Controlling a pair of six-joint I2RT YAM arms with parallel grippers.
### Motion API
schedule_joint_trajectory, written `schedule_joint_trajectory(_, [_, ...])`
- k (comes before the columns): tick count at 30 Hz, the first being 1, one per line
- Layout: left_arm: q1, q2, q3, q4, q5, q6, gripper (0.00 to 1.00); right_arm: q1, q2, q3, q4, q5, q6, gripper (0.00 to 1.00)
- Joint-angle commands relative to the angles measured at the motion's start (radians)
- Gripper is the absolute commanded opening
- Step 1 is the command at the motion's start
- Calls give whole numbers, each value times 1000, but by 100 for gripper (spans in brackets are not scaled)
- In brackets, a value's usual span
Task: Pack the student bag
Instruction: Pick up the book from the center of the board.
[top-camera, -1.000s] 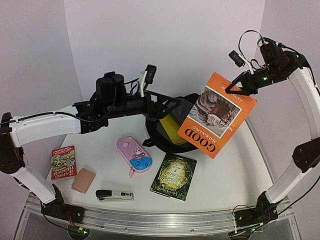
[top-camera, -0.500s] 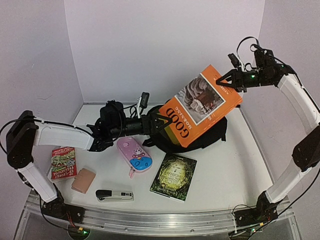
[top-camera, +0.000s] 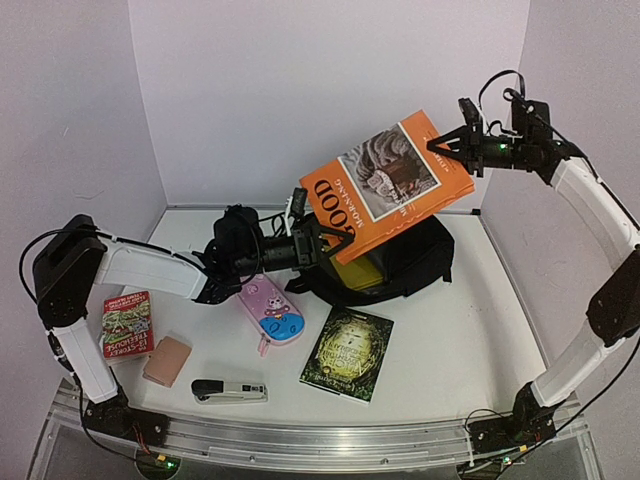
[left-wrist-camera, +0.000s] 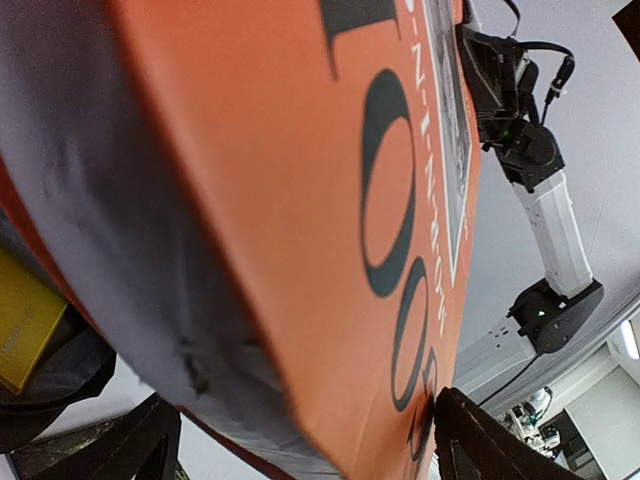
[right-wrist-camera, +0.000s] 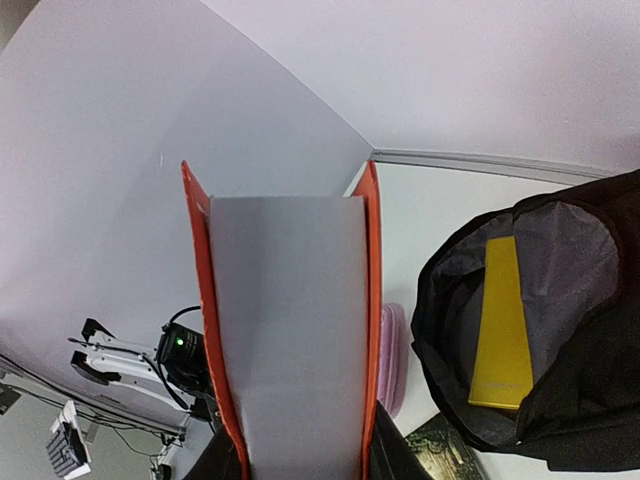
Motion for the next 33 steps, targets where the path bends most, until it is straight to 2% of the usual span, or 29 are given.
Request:
schedule_joint_trajectory(1, [0, 14, 45, 160, 58, -36, 83, -1, -36, -46, 215, -92, 148, 29])
schedule_joint_trajectory(2, [0, 16, 40, 182, 59, -46, 78, -1, -34, -53, 233, -100, 155, 29])
schedule_joint_trajectory(5, [0, 14, 23, 239, 60, -70, 70, 0, -30, -98, 298, -122, 201, 29])
schedule_joint_trajectory(14, [12, -13, -12, 349, 54, -128, 71, 9, -40, -211, 381, -167, 244, 29])
schedule_joint_trajectory(19, [18, -11, -15, 396, 75, -164, 64, 12, -38, -228, 393, -188, 254, 28])
schedule_joint_trajectory(23, [31, -26, -68, 454, 47, -200, 69, 13, -48, -227, 396, -198, 255, 28])
schedule_joint_trajectory(28, [42, -62, -111, 438, 14, -196, 74, 11, -54, -212, 398, -196, 262, 27])
schedule_joint_trajectory(33, [48, -73, -115, 458, 17, -198, 74, 11, -47, -213, 406, -207, 271, 27])
